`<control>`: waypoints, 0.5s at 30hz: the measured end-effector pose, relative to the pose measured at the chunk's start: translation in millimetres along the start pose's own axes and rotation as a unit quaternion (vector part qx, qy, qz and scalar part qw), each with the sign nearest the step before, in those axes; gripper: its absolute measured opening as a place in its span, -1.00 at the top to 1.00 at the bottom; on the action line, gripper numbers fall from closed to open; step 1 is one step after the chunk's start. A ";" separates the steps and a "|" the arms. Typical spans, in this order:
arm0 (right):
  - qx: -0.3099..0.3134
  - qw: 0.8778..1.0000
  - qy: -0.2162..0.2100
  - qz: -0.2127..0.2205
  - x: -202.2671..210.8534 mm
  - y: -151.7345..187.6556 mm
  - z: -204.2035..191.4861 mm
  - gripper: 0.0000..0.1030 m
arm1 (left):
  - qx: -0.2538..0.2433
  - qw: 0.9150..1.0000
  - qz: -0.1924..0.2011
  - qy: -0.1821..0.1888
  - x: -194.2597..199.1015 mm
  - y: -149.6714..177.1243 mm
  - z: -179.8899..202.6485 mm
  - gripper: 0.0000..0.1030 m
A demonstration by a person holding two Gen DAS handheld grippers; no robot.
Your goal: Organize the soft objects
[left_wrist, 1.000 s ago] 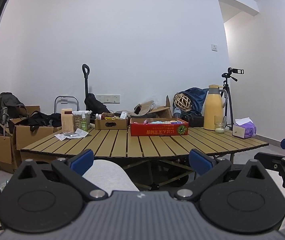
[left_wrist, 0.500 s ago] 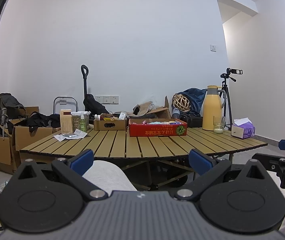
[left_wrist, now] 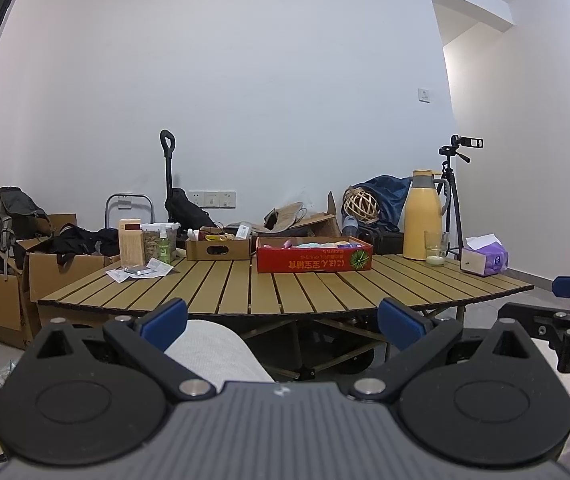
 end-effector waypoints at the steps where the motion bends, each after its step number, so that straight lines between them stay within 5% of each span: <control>1: -0.004 1.000 -0.002 -0.002 -0.8 -0.6 1.2 -1.00 | 0.001 1.000 0.000 -0.001 -0.3 0.1 -0.1 -1.00; 15: -0.014 1.000 -0.001 -0.008 -2.7 1.2 3.4 -1.00 | 0.001 1.000 0.001 0.001 -0.6 0.4 -1.5 -1.00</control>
Point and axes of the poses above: each gripper's, at about its wrist camera, not at the fingertips, and x roughly against the way its jaws point, z to its right, y to its underside, the point moved 2 cm from there along -x, roughly the way its jaws point, and after that the axes turned 14 degrees about -x, right-handed, at the moved point
